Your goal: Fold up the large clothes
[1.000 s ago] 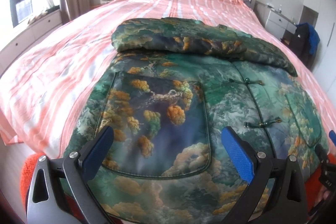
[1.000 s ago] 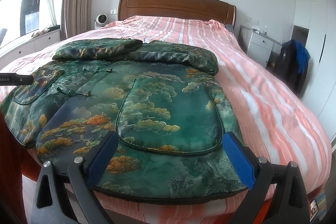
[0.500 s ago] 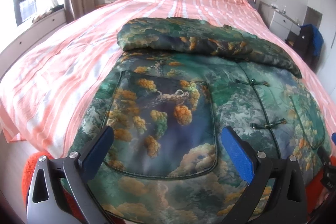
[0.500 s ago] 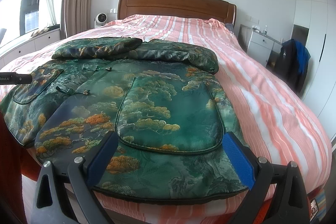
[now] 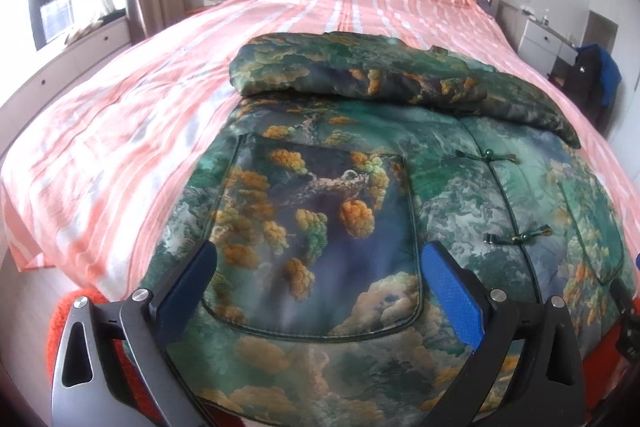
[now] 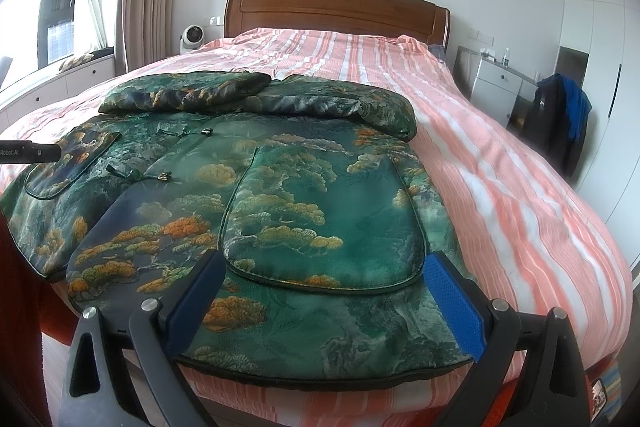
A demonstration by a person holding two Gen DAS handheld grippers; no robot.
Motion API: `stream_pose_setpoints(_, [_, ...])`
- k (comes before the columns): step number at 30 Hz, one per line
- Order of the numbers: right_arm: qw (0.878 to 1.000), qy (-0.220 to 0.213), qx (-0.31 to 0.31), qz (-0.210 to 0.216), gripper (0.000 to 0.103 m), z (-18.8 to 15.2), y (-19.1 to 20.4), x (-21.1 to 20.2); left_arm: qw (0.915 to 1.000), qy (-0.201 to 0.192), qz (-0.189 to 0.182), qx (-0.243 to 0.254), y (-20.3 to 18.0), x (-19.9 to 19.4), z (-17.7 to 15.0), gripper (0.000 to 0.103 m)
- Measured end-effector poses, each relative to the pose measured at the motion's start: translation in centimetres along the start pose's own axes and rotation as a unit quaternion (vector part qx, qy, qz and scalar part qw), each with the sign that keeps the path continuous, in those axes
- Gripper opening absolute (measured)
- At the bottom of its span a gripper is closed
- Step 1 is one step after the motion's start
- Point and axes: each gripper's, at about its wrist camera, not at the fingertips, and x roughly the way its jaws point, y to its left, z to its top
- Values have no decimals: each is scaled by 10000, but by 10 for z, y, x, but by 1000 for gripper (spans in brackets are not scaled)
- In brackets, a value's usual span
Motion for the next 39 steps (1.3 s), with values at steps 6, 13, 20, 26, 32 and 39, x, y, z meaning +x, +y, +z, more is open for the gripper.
stream_pose_setpoints(6, [9979, -6, 628, -132, 98, 5, -35, -6, 9991, 244, 352, -58, 28, 6, 6, 102])
stream_pose_setpoints(13, [9784, 499, 1929, -553, 98, 1, -134, -20, 9893, 1383, -213, -401, 81, 37, -8, 102])
stream_pose_setpoints(20, [9797, 571, 1854, -515, 98, 1, -126, -23, 9863, 1485, -381, -613, 88, 41, -9, 102])
stream_pose_setpoints(26, [9839, 562, 1670, -316, 98, 2, -109, -17, 9873, 1427, -356, -604, 87, 37, -9, 102])
stream_pose_setpoints(32, [9840, 589, 1649, -325, 98, -3, -106, -17, 9880, 1408, -283, -571, 86, 36, -10, 102])
stream_pose_setpoints(39, [9844, 587, 1622, -344, 98, -3, -105, -17, 9887, 1339, -303, -607, 86, 33, -10, 102])
